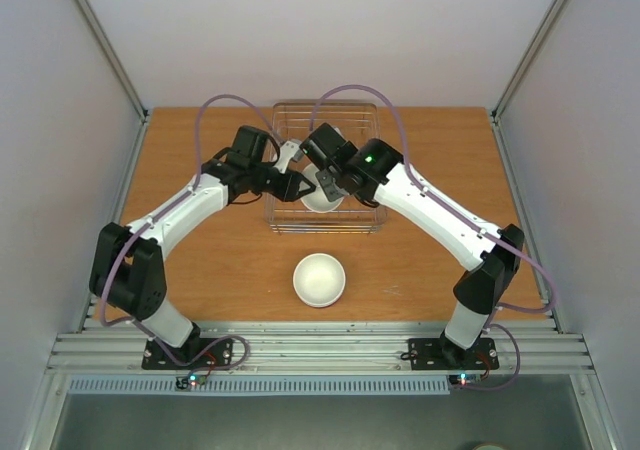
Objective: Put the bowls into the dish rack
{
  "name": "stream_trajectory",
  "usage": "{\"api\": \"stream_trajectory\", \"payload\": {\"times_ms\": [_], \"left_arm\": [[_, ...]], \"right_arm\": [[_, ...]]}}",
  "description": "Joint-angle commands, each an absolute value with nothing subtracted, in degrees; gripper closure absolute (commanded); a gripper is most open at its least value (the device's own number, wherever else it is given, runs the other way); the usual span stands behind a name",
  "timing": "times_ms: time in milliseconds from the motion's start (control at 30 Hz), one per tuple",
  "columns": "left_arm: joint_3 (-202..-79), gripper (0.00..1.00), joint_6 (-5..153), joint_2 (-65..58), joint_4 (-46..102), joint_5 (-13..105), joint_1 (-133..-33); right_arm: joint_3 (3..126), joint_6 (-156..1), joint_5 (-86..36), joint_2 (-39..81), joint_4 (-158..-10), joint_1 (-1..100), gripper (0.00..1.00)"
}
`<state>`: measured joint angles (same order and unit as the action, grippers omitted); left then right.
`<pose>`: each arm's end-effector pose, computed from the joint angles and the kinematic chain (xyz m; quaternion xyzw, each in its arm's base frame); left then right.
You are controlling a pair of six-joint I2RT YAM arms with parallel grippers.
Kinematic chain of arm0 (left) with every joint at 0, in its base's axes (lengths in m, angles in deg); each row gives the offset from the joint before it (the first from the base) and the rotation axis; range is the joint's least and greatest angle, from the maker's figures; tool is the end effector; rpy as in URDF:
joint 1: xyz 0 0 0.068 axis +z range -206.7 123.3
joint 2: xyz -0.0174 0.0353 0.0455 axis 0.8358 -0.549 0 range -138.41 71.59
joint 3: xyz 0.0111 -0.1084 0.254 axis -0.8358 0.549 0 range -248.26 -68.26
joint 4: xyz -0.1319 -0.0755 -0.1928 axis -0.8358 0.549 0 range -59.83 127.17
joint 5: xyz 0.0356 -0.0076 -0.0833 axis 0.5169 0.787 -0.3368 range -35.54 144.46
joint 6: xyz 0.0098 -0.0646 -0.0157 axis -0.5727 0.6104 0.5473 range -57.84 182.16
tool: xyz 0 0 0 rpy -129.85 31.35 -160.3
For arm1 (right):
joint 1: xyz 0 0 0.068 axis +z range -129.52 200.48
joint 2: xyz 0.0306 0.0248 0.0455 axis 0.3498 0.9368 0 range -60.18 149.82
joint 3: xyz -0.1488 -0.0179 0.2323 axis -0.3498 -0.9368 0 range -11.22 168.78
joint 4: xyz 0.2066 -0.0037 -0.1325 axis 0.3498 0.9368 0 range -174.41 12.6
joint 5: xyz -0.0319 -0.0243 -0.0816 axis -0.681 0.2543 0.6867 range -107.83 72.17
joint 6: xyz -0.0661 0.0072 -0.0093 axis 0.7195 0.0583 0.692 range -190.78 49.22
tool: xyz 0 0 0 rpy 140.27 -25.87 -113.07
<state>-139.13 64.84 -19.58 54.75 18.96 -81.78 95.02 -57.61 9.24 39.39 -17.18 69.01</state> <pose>0.2978 -0.1738 0.2753 0.2856 0.8400 -0.3610 0.2872 0.2459 0.2414 0.3576 -0.4311 0.8378 -0.1407 0.3041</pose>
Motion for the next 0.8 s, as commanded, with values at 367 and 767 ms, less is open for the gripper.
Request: {"api": "stream_trajectory", "payload": {"times_ms": [367,767], "left_arm": [[-137.6,0.99,62.2,-20.5,51.2,18.6,-82.4],[-137.5,1.0,56.0,-19.8,53.2,13.6,-82.3]], "right_arm": [[91.0,-57.2,9.2,34.5,-24.0,69.9,0.93],[70.2,-57.3,12.6,18.4,-40.5,69.4,0.02]]}}
